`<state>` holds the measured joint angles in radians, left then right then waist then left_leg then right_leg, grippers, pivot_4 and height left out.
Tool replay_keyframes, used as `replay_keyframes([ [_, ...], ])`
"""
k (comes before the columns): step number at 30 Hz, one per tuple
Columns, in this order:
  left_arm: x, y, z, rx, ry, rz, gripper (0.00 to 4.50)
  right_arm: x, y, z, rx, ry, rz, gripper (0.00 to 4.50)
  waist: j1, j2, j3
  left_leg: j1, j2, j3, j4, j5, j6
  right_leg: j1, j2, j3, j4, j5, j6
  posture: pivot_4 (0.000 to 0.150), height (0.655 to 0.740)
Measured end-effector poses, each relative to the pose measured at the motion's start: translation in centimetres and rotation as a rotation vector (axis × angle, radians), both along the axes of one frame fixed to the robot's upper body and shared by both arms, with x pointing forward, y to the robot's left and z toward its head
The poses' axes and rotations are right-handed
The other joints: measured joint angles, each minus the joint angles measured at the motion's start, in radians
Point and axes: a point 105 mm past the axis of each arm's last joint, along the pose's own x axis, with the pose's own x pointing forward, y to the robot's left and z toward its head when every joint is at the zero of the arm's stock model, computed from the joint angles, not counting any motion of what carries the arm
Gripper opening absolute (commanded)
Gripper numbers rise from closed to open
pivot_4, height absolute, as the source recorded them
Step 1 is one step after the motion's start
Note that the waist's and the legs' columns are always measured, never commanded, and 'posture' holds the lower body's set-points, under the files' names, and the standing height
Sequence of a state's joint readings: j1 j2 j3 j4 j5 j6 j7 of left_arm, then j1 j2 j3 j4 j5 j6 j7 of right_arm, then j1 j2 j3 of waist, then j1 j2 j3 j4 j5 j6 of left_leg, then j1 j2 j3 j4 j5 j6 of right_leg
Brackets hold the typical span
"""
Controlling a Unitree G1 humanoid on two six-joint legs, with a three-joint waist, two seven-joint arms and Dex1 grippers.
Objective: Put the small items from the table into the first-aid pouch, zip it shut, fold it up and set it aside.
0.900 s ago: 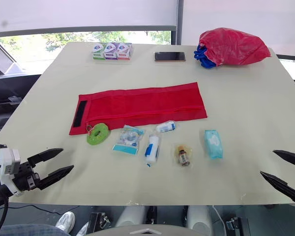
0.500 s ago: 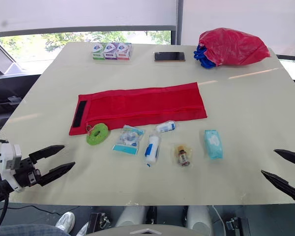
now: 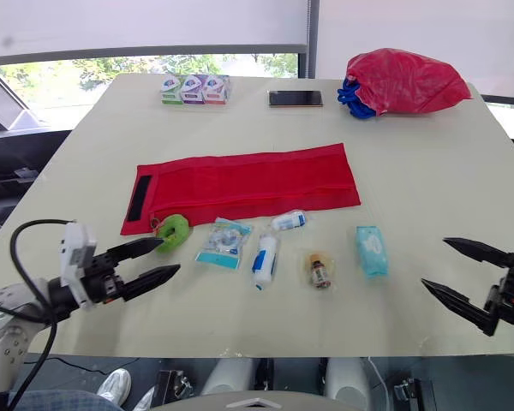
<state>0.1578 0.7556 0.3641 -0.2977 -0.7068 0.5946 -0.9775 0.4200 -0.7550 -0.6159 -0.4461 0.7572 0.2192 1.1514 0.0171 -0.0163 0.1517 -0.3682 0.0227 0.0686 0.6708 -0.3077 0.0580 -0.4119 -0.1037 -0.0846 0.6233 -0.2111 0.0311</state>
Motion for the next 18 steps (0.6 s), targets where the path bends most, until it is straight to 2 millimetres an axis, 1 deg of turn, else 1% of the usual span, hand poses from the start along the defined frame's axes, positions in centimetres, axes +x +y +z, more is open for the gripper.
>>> replay_keyframes([
  [2,0.7,-0.8,-0.9,-0.005,0.091,0.018,4.50,0.2,1.6,0.5,0.004,-0.013,0.033,4.31,0.000,0.000,0.000,0.000,0.000,0.000,0.000,0.000,0.000,0.000,0.002,0.000,0.000,0.000,0.001,0.150,0.7400],
  [3,0.7,-0.8,-0.9,-0.005,0.094,0.019,4.50,0.2,1.6,0.5,0.005,-0.013,0.034,4.31,0.000,0.000,0.000,0.000,0.000,0.000,0.000,0.000,0.000,0.000,0.002,0.000,0.000,0.000,0.001,0.150,0.7400],
  [4,0.9,-1.2,-1.3,-0.013,0.137,0.018,4.50,0.3,2.6,0.9,0.015,-0.024,0.064,4.31,-0.001,-0.001,0.000,0.000,0.000,0.000,0.000,0.000,-0.001,0.000,0.004,0.000,0.000,0.000,0.001,0.150,0.7400],
  [5,1.5,-1.9,-1.8,-0.025,0.215,0.027,4.50,0.6,3.8,1.3,0.030,-0.034,0.090,4.31,0.000,-0.002,0.001,0.000,-0.001,0.000,0.000,0.002,-0.004,0.000,0.004,0.000,0.000,0.000,0.001,0.150,0.7400],
  [7,2.0,-2.6,-1.8,-0.045,0.261,0.021,4.50,0.5,5.2,1.7,0.036,-0.053,0.140,4.31,0.000,-0.003,0.001,0.000,-0.001,0.000,0.001,0.003,-0.004,0.001,0.007,0.000,0.001,-0.002,0.003,0.150,0.7400],
  [9,2.2,-2.7,-2.2,-0.053,0.314,0.034,4.50,0.4,5.9,2.1,0.038,-0.068,0.171,4.31,0.000,-0.003,0.001,0.000,-0.001,0.000,0.001,0.003,-0.005,0.001,0.008,0.001,0.001,-0.002,0.003,0.150,0.7400],
  [14,3.1,-3.3,-1.9,-0.133,0.391,0.046,4.50,0.5,7.4,2.5,0.051,-0.095,0.222,4.31,0.002,-0.003,0.001,0.001,-0.001,-0.001,0.002,0.003,-0.005,0.001,0.008,0.001,0.002,-0.002,0.003,0.150,0.7400],
  [18,3.6,-3.7,-1.8,-0.203,0.428,0.059,4.50,0.2,8.9,2.8,0.069,-0.120,0.259,4.31,0.003,-0.003,0.001,0.001,-0.001,-0.001,0.002,0.004,-0.006,0.001,0.008,0.002,0.003,-0.001,0.003,0.150,0.7400],
])
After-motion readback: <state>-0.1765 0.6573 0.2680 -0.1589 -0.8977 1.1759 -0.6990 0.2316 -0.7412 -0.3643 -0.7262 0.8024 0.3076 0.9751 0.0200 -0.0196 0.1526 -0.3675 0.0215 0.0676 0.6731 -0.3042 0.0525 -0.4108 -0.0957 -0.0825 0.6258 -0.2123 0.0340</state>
